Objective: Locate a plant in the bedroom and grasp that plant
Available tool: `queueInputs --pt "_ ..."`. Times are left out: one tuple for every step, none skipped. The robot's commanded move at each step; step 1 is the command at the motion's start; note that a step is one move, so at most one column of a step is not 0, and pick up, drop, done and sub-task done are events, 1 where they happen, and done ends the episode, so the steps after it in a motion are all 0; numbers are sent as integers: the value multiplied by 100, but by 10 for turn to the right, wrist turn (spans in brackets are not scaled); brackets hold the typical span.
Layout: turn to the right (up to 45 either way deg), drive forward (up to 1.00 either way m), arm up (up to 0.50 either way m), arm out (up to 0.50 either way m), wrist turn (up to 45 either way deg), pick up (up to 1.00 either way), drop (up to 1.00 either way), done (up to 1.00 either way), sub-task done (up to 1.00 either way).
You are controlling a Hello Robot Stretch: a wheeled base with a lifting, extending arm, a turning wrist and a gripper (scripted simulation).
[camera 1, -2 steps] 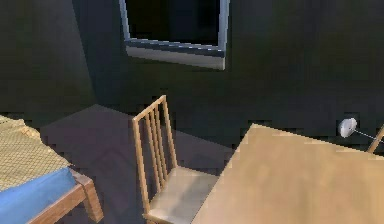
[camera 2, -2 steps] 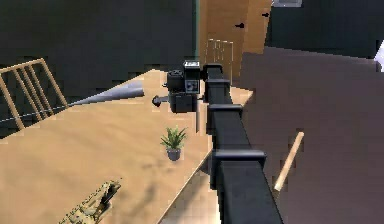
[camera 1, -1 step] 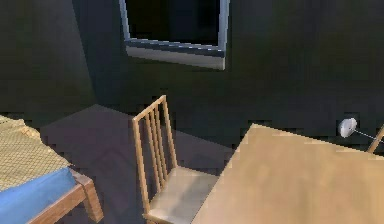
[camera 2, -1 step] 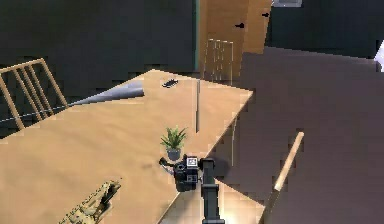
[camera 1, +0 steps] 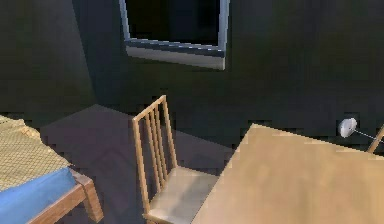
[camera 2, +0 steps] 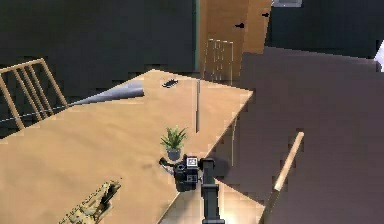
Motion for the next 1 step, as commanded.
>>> queueInputs --pt "0 0 10 0 0 0 0 0 0"
